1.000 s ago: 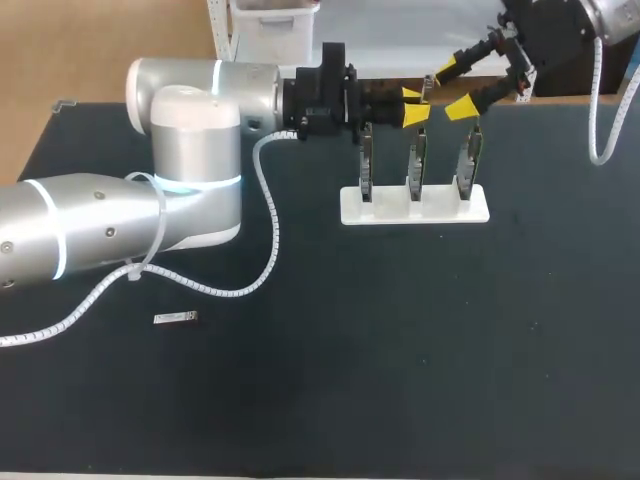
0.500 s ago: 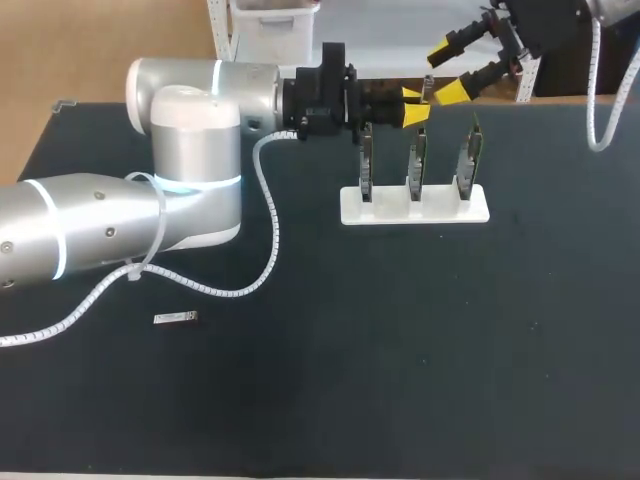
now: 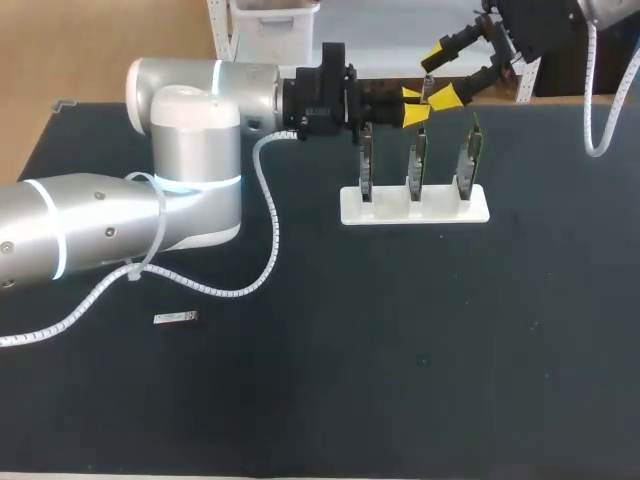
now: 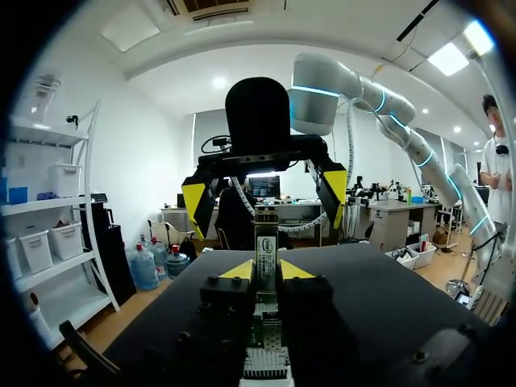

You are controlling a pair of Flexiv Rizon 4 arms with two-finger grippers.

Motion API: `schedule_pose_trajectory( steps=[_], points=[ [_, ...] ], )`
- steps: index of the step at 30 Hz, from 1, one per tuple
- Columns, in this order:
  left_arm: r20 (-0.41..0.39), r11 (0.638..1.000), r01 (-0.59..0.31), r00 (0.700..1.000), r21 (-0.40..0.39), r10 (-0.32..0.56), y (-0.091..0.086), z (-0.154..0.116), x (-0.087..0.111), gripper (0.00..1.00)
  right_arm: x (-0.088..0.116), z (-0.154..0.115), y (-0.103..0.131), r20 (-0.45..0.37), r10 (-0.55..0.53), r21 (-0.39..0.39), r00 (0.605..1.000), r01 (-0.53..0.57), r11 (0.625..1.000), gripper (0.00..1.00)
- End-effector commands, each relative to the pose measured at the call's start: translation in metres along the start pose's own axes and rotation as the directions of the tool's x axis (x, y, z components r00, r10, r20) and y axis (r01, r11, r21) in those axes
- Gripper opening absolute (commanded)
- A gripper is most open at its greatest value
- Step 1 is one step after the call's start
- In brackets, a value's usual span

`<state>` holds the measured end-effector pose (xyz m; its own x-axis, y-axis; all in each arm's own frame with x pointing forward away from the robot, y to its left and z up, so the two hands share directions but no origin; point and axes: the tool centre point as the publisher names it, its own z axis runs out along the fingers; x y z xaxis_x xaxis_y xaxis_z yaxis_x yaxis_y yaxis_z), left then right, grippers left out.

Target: Pick up the optical module with the left hand, and insert it into the network port with the right hand.

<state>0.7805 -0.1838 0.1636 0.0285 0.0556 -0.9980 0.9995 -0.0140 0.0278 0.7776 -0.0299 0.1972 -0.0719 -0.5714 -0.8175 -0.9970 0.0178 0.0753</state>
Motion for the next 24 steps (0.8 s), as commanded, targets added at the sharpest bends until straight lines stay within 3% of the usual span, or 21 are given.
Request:
schedule_pose_trajectory(
  steps=[1, 24],
  points=[
    [-0.002, 1.0, 0.0, 1.0, -0.004, 0.0, -0.0014, -0.0001, -0.0004, 0.0, -0.0015, 0.0021, 0.003, -0.001, 0.003, 0.013, 1.0, -0.003, 1.0, 1.0],
    [-0.002, 1.0, 0.0, 1.0, -0.004, 0.0, -0.0014, -0.0001, -0.0004, 0.0, -0.0039, 0.0068, 0.0009, -0.007, 0.012, 0.035, 1.0, -0.012, 0.999, 1.0]
  ],
)
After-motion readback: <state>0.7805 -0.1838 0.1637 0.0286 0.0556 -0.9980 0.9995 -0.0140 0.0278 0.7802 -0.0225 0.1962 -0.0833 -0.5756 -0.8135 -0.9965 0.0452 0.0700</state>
